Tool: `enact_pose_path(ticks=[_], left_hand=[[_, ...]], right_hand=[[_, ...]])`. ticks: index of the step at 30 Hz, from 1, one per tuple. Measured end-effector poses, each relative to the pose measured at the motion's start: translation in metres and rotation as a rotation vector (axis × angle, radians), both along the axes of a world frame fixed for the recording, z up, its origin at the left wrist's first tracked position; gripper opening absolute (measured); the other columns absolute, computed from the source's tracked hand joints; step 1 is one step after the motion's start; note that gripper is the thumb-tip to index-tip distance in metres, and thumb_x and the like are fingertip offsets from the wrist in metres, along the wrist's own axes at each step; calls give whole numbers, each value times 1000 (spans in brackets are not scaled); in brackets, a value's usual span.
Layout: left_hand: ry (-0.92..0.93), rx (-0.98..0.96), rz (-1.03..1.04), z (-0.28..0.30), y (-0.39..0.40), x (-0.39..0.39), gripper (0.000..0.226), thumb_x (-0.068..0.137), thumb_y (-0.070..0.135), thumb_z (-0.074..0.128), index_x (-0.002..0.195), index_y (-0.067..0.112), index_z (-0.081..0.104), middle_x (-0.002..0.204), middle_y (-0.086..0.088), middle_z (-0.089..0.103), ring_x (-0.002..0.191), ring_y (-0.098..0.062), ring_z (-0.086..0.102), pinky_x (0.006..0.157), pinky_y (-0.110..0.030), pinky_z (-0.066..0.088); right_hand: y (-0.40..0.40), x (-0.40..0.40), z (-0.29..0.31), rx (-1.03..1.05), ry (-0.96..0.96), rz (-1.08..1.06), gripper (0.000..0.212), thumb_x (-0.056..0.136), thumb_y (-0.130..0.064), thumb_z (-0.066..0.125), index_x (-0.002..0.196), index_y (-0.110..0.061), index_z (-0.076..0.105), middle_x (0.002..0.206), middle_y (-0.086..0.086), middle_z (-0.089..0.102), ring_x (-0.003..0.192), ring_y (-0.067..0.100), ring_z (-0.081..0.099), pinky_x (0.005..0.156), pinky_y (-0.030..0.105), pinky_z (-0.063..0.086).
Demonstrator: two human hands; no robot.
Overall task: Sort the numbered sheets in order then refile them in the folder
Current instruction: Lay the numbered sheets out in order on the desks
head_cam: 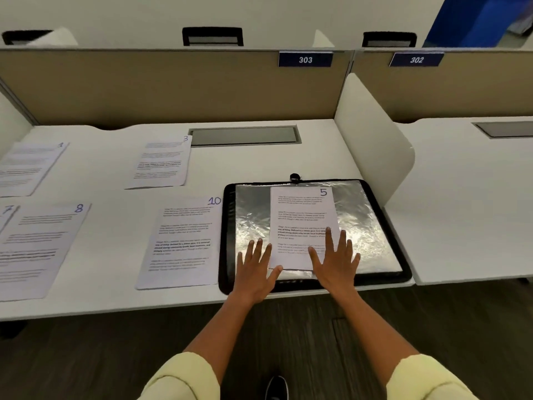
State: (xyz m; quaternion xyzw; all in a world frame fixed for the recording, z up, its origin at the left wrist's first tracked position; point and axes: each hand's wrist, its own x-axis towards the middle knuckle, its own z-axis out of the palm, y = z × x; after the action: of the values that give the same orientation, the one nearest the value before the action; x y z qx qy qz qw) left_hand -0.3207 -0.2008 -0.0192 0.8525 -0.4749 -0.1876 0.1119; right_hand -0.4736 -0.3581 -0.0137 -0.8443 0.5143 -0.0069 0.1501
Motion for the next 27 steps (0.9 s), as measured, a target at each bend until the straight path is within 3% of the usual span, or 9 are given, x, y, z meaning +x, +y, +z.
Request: enact_pose_path(ticks=[5,8,13,16,20,24,27], left_hand=[[32,52,-14,0,-15,-14,66,103,49,28,157,21,2,164,-4,-7,150,-21,-14,121,-46,-9],[38,39,-6,-2,-20,-15,62,104,46,30,156,19,11,164,-6,2,151,-22,-8,122,-46,-6],[48,-14,39,-3,-27,-11,52,105,41,32,151,18,31,161,-5,21,151,-20,6,122,-44,-2],[38,-64,69,-1,-30,-8,47,105,39,33,147,17,38,156,-3,34,149,-20,14,121,-43,-1],[31,-116,94,6,-40,-5,43,104,34,38,141,15,45,148,-4,45,146,-22,24,121,-43,3],[14,-163,82,2,-53,2,43,101,36,44,137,12,51,141,-6,52,136,-26,38,117,-43,22],[56,-255,114,3,-63,6,44,98,34,52,135,10,53,135,-10,55,127,-28,45,108,-40,35]], right_hand=[[-23,-14,-3,107,-122,-92,67,102,-51,38,157,-20,17,160,18,21,142,38,28,113,53,29],[-34,-16,-5,142,-244,-134,57,101,-36,51,151,-15,33,145,17,42,131,36,39,106,49,35],[-48,-19,-3,204,-487,-203,47,93,-10,62,138,-9,48,113,12,58,106,27,55,88,38,47],[-54,-18,2,229,-537,-274,41,92,-5,63,132,-6,54,90,5,63,86,19,59,77,32,47],[-57,-22,2,238,-590,-344,20,93,-8,66,111,-1,66,94,12,71,81,18,59,73,29,47],[-61,-29,1,215,-627,-368,7,96,-10,62,94,-6,67,89,7,67,78,18,58,61,22,40],[-69,-33,0,172,-717,-405,9,97,-9,60,90,-12,63,86,3,65,80,20,60,67,28,44]])
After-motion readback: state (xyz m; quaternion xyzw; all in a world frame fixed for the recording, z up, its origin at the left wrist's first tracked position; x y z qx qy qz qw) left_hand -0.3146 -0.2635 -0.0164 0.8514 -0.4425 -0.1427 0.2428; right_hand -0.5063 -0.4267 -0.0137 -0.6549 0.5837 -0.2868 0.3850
